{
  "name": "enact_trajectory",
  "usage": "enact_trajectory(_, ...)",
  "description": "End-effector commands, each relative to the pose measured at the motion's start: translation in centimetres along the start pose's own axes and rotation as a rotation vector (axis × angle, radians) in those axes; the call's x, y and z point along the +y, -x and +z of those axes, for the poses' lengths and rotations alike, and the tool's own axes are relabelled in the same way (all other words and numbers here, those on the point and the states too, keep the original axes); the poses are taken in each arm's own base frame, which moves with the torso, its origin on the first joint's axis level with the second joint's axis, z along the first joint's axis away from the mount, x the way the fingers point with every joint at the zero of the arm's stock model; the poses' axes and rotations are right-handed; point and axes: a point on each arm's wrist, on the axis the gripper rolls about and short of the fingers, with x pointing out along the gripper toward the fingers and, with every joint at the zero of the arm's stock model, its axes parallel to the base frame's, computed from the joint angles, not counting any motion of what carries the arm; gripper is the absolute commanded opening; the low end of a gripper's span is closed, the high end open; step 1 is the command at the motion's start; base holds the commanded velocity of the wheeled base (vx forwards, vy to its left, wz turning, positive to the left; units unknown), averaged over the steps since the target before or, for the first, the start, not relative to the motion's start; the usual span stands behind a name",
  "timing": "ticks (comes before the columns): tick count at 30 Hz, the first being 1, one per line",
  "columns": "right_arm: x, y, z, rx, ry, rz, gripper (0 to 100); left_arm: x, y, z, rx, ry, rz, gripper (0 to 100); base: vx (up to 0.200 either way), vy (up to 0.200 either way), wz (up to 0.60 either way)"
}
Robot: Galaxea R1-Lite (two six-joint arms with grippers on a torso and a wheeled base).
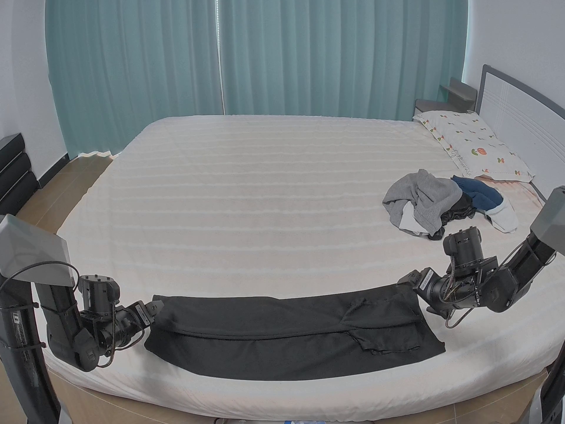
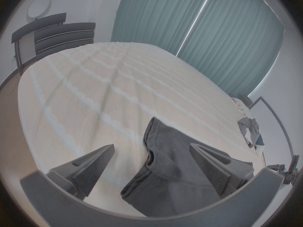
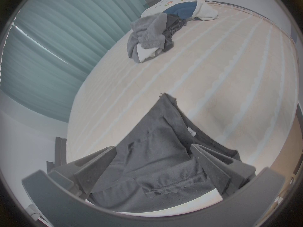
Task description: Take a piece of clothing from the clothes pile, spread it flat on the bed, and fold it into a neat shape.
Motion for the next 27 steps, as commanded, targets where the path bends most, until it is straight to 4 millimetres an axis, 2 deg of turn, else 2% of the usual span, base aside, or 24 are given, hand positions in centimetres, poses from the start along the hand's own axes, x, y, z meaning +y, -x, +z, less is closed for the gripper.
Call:
enact_trajectory(1, 0.1, 1.3, 1.8, -0.041, -0.028, 0.048, 100, -0.6, 0.3, 1.8, -0.072, 0.021, -0.038, 100, 0.000, 0.000, 0.00)
enact_trajectory(6, 0.6, 1.4, 2.5, -0.011, -0.033, 0.110, 100, -1.8, -0.5, 3.8, -0.125, 0.097, -0.102, 100, 0.000, 0.000, 0.00)
enact_trajectory(8, 0.6, 1.1, 2.4, 0.001, -0.030, 0.110, 100, -1.9, -0.7, 3.9, -0.111, 0.108, -0.105, 100, 0.000, 0.000, 0.00)
enact_trajectory(10, 0.6, -0.5, 2.2, 0.031, -0.019, 0.099, 100, -2.3, -1.4, 3.8, -0.044, 0.161, -0.111, 100, 0.000, 0.000, 0.00)
enact_trajectory(14, 0.2, -3.0, 1.8, 0.061, 0.009, 0.068, 100, -2.6, -2.1, 4.3, -0.015, 0.294, -0.145, 100, 0.000, 0.000, 0.00)
enact_trajectory(19, -0.2, -5.8, 1.8, 0.076, 0.027, 0.040, 100, -1.9, -3.2, 3.3, 0.019, 0.305, -0.121, 100, 0.000, 0.000, 0.00)
enact_trajectory(24, -0.8, -7.2, 1.3, 0.098, 0.043, 0.015, 100, -1.7, -3.4, 2.8, 0.039, 0.303, -0.109, 100, 0.000, 0.000, 0.00)
enact_trajectory(27, -0.9, -7.3, 1.2, 0.102, 0.053, 0.015, 100, -1.7, -3.3, 2.6, 0.044, 0.302, -0.107, 100, 0.000, 0.000, 0.00)
